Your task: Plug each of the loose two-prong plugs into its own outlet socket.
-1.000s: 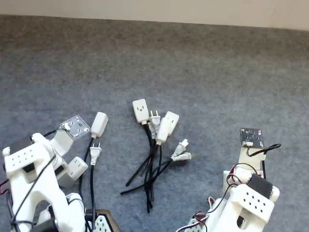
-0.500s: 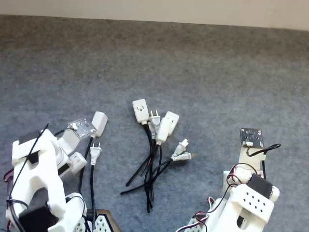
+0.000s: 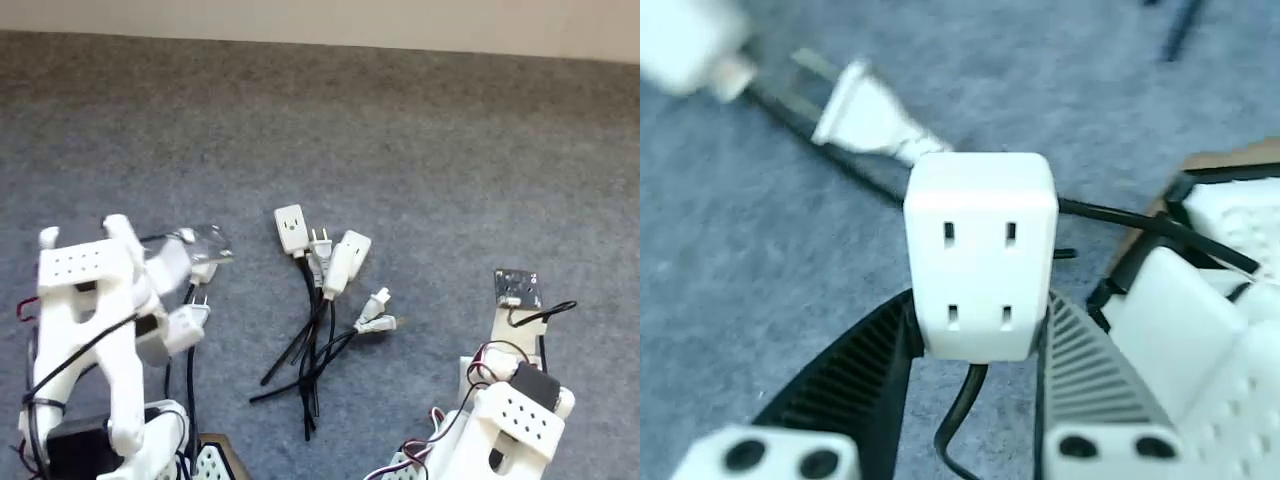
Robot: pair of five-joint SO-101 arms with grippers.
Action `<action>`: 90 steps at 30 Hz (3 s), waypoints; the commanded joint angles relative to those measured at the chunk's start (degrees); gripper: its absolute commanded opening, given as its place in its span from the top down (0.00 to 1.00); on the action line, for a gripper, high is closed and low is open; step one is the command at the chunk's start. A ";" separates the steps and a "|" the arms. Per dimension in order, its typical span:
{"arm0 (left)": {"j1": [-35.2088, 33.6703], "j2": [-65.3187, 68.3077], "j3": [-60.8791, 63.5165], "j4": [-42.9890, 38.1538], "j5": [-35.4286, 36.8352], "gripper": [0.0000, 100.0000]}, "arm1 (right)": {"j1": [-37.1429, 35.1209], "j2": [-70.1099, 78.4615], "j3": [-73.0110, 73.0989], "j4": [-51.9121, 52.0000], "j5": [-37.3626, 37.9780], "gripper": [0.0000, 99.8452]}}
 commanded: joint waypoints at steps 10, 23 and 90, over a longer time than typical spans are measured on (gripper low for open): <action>8.75 0.66 22.02 -23.65 3.96 1.00 | -1.98 -0.57 0.66 -1.45 0.70 0.87; -2.07 13.49 6.11 -43.60 9.67 1.00 | -1.71 -0.57 0.84 -1.45 0.70 0.87; -12.53 64.66 -87.25 10.11 16.53 1.00 | -2.07 -0.57 0.66 -1.45 0.70 0.87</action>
